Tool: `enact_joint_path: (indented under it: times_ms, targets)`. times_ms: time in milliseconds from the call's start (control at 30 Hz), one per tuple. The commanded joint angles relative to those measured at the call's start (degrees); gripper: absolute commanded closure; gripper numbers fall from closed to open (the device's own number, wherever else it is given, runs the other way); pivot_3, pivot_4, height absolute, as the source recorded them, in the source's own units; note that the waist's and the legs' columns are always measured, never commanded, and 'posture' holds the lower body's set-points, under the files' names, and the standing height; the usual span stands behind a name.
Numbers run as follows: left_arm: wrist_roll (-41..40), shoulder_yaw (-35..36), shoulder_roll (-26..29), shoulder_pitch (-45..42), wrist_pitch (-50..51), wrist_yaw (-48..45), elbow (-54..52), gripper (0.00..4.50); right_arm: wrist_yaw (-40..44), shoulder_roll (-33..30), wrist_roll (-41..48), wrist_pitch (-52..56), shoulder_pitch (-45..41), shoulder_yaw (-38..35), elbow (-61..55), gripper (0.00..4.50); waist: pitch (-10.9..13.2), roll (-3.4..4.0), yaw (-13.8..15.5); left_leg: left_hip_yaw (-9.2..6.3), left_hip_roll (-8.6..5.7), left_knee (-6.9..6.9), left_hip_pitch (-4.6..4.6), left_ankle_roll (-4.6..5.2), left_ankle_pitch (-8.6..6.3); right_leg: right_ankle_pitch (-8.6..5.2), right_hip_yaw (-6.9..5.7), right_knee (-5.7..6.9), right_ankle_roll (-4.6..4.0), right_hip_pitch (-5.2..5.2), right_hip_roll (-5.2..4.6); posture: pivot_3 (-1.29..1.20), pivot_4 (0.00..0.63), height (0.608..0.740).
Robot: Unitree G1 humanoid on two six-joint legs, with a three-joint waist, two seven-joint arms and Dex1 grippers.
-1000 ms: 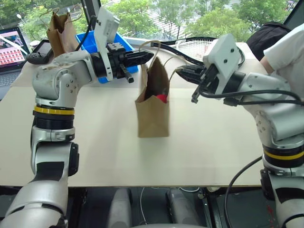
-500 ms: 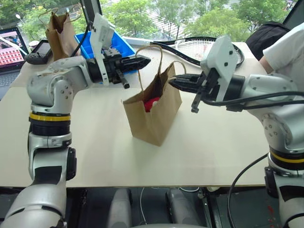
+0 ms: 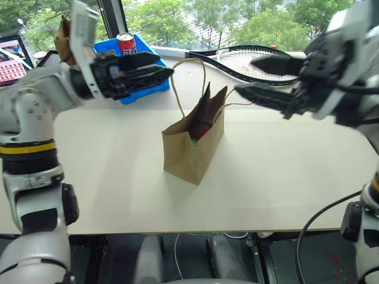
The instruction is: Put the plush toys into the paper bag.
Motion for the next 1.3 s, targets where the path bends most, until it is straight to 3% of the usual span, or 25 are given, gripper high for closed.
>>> enact_joint_path:
  times_ms: [33, 100, 200, 333, 500, 767, 1067, 1233, 1300]
  targets:
    - [0.8, -0.9, 4.7, 7.2, -4.3, -9.3, -2.6, 0.00, 3.6, -5.8, 5.6, 3.9, 5.3, -4.5, -2.4, 0.61, 0.0, 0.00, 0.0, 0.00, 0.00, -0.01, 0.03, 0.00, 0.00, -0.01, -0.01, -0.01, -0.02, 0.03, 0.00, 0.00, 0.150, 0.658]
    - [1.6, -1.7, 6.2, 13.1, -7.5, -13.1, -5.1, 0.00, 4.1, -6.9, 7.2, 4.6, 10.0, -4.4, -3.9, 0.61, 0.0, -0.01, 0.0, 0.00, 0.00, -0.01, 0.05, 0.00, 0.00, -0.03, -0.01, 0.04, -0.06, 0.02, -0.01, 0.00, 0.150, 0.658]
    - [3.6, -3.2, 5.1, 18.3, -11.5, -13.8, -6.9, 0.00, 2.3, -6.5, 4.4, 2.5, 15.7, -0.3, -5.6, 1.31, 0.0, -0.02, 0.0, 0.00, 0.01, 0.02, 0.04, -0.01, 0.01, -0.03, -0.01, 0.04, -0.07, -0.01, 0.00, 0.00, 0.150, 0.658]
    - [3.9, -5.0, 1.5, 20.9, -12.8, -10.7, -9.9, 0.00, -1.8, -3.8, -5.7, -4.9, 20.0, 9.8, -5.4, 2.73, 0.0, -0.02, 0.1, 0.01, 0.01, 0.06, 0.04, 0.03, 0.04, -0.11, 0.02, -0.01, 0.07, 0.02, -0.01, 0.00, 0.150, 0.658]
    - [2.7, -6.1, -1.8, 21.5, -10.4, -6.8, -12.3, 0.00, -6.8, 3.7, -15.5, -12.7, 19.4, 19.7, -2.6, 4.42, 0.0, -0.02, 0.0, 0.02, 0.01, 0.07, -0.01, 0.03, 0.04, -0.08, 0.04, 0.01, 0.12, -0.04, 0.00, 0.00, 0.150, 0.658]
    - [-1.6, -7.7, -5.7, 22.9, -4.6, -0.9, -19.9, 0.00, -10.2, 15.1, -21.1, -16.9, 18.3, 27.7, -1.1, 4.42, 0.0, -0.03, 0.1, -0.03, 0.01, 0.03, -0.01, 0.04, 0.04, 0.00, 0.00, 0.01, -0.01, 0.02, 0.03, 0.00, 0.150, 0.658]
    - [-3.2, -8.6, -8.7, 22.6, -0.6, 6.3, -23.4, 0.00, -11.4, 21.2, -24.2, -18.0, 19.0, 30.6, -0.3, 4.42, 0.0, -0.02, 0.1, -0.05, 0.01, 0.07, 0.01, 0.03, 0.05, 0.01, 0.00, 0.04, -0.01, 0.07, 0.04, 0.00, 0.150, 0.658]
    - [-0.3, -9.9, -10.5, 21.6, -0.1, 11.7, -21.8, 0.00, -12.1, 23.7, -25.0, -17.8, 19.4, 30.8, -0.3, 4.42, 0.0, -0.02, 0.1, -0.07, 0.01, 0.07, 0.01, 0.03, 0.05, 0.01, -0.01, 0.05, -0.02, 0.07, 0.05, 0.00, 0.150, 0.658]
    - [0.0, -10.3, -11.7, 21.2, 0.3, 14.0, -21.4, 0.53, -12.8, 24.7, -25.1, -17.5, 19.5, 30.8, -0.5, 4.50, 0.0, -0.02, 0.1, -0.07, 0.01, 0.07, 0.01, 0.03, 0.05, 0.01, -0.01, 0.05, -0.01, 0.08, 0.05, 0.00, 0.150, 0.658]
